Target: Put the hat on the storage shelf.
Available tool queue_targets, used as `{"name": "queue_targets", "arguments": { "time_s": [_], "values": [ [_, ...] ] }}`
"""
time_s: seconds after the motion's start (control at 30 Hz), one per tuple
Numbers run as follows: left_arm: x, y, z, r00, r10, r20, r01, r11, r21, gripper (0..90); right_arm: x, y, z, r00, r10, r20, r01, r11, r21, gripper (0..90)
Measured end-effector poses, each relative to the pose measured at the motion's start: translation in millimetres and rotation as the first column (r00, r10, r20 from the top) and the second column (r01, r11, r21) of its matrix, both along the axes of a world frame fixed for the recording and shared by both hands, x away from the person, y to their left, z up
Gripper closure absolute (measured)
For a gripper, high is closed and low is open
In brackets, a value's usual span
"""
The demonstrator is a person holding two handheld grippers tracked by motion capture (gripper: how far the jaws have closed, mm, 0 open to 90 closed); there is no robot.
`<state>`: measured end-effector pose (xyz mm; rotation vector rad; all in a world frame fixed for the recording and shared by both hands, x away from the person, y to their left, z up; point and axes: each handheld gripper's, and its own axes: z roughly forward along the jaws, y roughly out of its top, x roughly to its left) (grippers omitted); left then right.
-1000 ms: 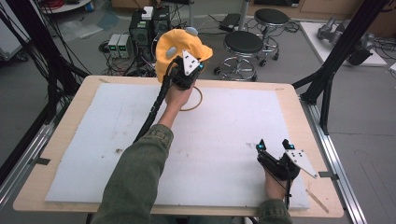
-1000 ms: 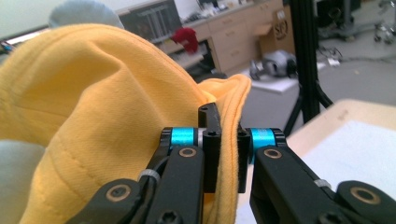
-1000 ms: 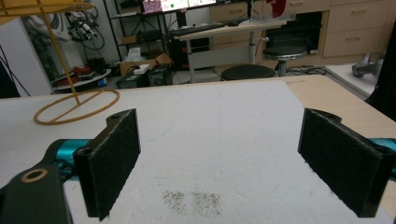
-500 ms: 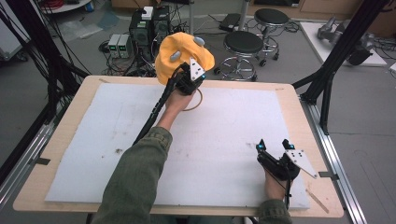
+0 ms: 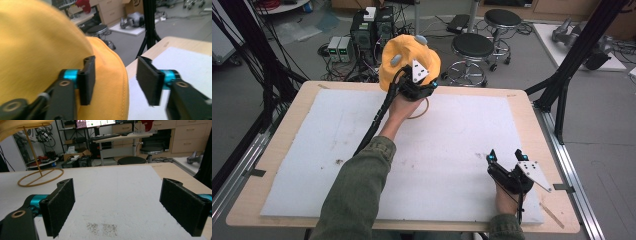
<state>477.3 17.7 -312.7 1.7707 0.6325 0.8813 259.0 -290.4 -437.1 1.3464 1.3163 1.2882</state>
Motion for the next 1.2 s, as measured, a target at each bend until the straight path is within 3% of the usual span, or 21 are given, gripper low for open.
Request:
{"name": "queue_targets", "arguments": {
  "time_s": [0.1,0.47,0.87,1.07,1.2],
  "values": [
    [-4.0,2.5,6.7,0.9993,-0.036,0.005,0.037,0.9978,-0.054,40.7,-0.1,0.5,-0.1,1.0000,0.001,-0.006,-0.001,1.000,-0.001,11.8],
    [-10.1,13.5,19.6,0.9976,-0.068,0.013,0.069,0.9857,-0.154,35.1,-0.1,1.0,0.0,1.0000,0.003,-0.008,-0.003,1.000,-0.003,11.8],
    [-27.7,29.0,22.6,0.9972,-0.073,0.018,0.075,0.9791,-0.189,31.8,-0.5,0.8,0.0,1.0000,0.000,-0.009,0.000,1.000,-0.013,11.8],
    [-37.9,45.6,22.7,0.9974,-0.071,0.016,0.072,0.9663,-0.247,32.0,0.1,0.9,-0.4,0.9999,-0.004,-0.015,0.003,1.000,-0.016,11.8],
    [-44.0,53.6,20.6,0.9982,-0.055,0.023,0.059,0.9652,-0.255,32.1,0.5,0.1,-0.4,0.9998,-0.008,-0.017,0.008,1.000,-0.013,11.8]
  ]
}}
